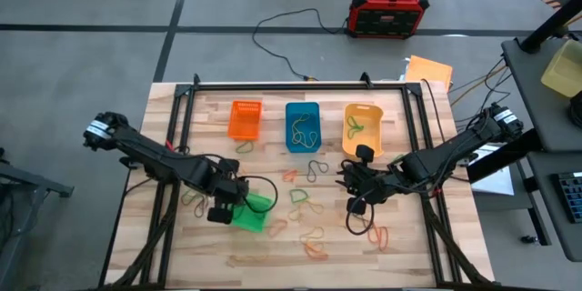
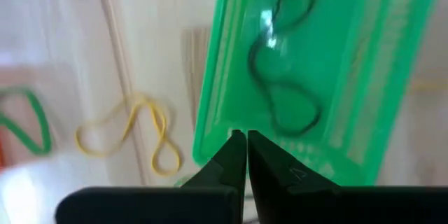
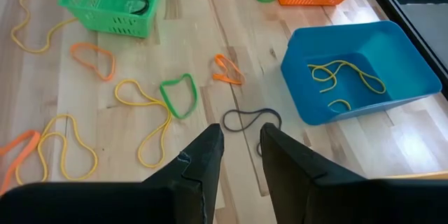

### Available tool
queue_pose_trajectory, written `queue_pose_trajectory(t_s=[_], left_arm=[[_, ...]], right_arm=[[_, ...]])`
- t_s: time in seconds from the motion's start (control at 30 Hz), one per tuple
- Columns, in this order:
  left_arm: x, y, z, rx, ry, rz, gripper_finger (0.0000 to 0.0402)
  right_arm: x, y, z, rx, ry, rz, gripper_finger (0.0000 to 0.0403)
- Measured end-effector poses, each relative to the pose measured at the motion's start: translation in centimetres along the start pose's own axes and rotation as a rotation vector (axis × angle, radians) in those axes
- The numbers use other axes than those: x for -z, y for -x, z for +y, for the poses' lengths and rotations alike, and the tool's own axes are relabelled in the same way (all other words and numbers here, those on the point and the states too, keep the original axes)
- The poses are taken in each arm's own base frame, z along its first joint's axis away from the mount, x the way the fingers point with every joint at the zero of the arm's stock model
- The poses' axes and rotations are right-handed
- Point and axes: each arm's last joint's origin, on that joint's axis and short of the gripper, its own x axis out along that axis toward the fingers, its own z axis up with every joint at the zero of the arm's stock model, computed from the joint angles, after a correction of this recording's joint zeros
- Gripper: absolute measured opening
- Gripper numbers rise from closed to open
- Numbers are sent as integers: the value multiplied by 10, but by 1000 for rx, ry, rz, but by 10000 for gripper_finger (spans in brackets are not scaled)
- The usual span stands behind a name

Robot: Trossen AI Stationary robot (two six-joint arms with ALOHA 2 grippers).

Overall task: Sort rubber bands into baskets
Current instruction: Adjust the green bin

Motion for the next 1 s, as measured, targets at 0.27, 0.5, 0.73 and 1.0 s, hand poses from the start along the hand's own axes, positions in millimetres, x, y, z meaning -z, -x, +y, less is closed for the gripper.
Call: queue_pose_trajectory(t_s=[0.27,0.5,0.73,1.0], left_arm=[[-32,-2,-4,11,-186,-236,0],[-46,-38,-2,141,-275,-179,0],[-50,-53,4,151,-283,-149,0],[-53,-56,23,124,-250,-150,0]], right_arm=[[0,0,0,0,-1,-1,96],[0,0,0,-1,-1,-1,94],[0,0,0,-1,-2,-1,89],[0,0,0,-2,-11,2,97]])
